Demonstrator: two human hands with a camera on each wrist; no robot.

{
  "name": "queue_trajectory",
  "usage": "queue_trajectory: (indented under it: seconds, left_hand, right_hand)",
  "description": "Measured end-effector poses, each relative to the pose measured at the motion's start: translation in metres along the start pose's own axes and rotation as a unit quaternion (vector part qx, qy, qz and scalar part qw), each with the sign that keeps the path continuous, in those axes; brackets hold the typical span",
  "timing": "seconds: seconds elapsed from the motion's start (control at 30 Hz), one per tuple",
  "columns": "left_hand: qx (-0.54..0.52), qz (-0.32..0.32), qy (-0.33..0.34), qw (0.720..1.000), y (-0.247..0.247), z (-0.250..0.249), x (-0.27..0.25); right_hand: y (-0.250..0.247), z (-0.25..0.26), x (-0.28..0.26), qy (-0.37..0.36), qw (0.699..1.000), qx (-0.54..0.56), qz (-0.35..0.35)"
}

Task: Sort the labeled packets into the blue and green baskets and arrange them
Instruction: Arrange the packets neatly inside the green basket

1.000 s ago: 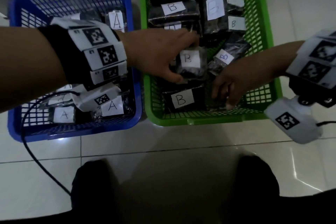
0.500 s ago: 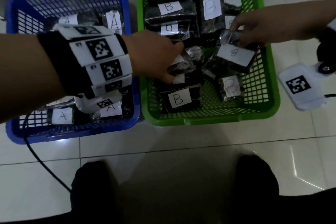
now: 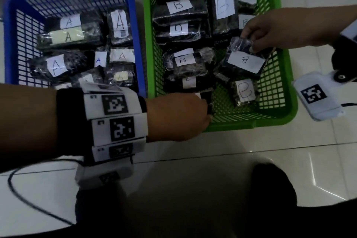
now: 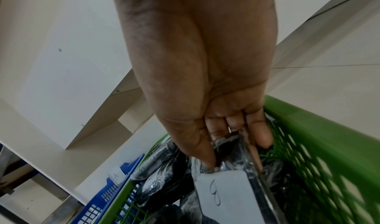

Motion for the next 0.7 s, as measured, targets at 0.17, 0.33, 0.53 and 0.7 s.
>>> queue_trajectory:
  seconds: [0.17,0.33,0.53,0.7]
  left_hand:
    - [0.079,-0.014,0.074,0.994,-0.001,0.018,0.005]
    - [0.142,-0.122,0.084,0.979,0.0,0.021,0.005]
    - [0.039,-0.069,0.083,0.993,0.014,0.029,0.006]
    - [0.076,-0.013,0.106,0.991,0.013,0.038,0.015]
  right_hand:
    - [0.002,0.0,0.0,-0.006,1.0,-0.019,0.003]
    - [0.008,0.0,0.001,-0.015,0.999,-0.038,0.004]
    - [0.007,0.002,0.0,-0.009,0.997,-0.072,0.02]
    - [0.018,0.007,0.0,-0.01,0.995,-0.09,0.044]
Point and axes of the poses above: each hand's wrist, its own x-axis towards the middle knuckle, its own y-axis out of the palm, z = x × y, the point moved 1 cm from there along x, towards the middle knuckle, and after that the axes turned 7 degrees about -x, right-handed, at the moved point
